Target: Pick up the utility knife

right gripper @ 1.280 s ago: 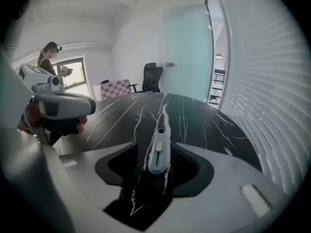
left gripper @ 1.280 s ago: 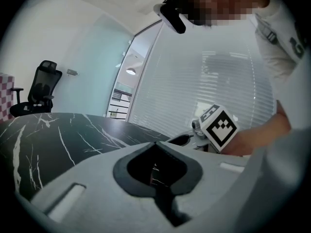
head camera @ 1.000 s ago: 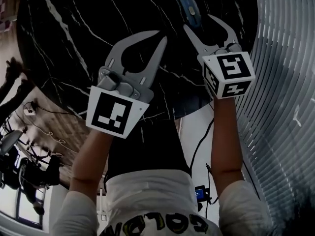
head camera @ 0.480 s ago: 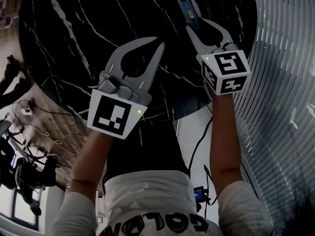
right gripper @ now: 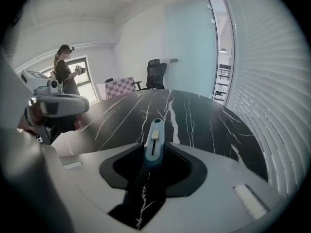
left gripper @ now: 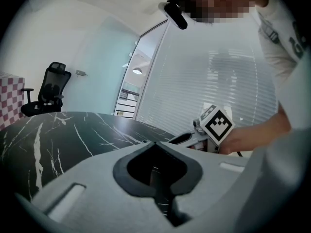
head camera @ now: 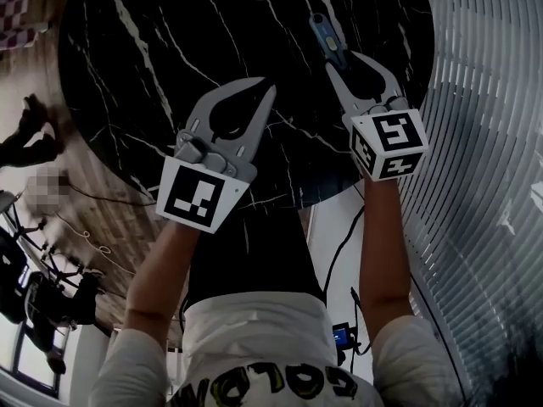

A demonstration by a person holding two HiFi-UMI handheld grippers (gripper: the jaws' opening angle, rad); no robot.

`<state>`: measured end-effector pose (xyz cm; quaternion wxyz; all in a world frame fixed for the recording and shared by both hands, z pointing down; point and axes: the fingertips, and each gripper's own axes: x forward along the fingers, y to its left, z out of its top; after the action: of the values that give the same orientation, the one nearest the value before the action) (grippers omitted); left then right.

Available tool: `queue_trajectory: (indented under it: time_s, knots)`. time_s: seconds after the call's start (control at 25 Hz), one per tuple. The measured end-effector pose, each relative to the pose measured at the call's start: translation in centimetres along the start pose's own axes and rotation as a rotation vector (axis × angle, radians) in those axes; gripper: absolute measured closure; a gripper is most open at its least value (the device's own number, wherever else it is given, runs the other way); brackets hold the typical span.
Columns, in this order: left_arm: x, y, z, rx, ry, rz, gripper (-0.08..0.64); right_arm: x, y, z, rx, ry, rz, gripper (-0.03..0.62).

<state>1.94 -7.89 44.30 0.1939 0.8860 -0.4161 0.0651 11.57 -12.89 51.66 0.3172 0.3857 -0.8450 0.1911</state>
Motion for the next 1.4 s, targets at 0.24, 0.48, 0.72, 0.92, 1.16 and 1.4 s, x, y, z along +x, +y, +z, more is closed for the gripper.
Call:
queue_trajectory:
  time_s: [0.24,0.48,0.72,0.92,1.16,1.4]
  knots:
    - [-2.4,-1.1,2.0,0.02,-0.006,0.016,0.56,-3.9,2.2,3.2,0.017,-0.069,0.025,0.46]
    - [-4.8,-2.6,3.5,0.022,-0.005,0.029,0.56,-8.3,5.0,7.3,-0.015,-0.152,0.059,0.46]
    - [-7.1,-4.0,5.7,0.028,0.004,0.031,0.56,-14.3,8.9,12.8,-0.059,-0.275,0.096,0.46]
    - [-8.9,-5.2,8.6,0.044,-0.02,0.029,0.56,-18.5,11.4,16.6,-0.078,-0.353,0.11,0.46]
    - [-11.7,-6.9,13.1,0.033,-0.077,0.001,0.56,-23.0,13.5,19.6,-0.082,-0.429,0.1,0.46]
    - [-15.4,-8.5,18.6,0.034,-0.139,-0.02,0.558,-27.9,15.1,22.7,-0.073,-0.503,0.083,0.46]
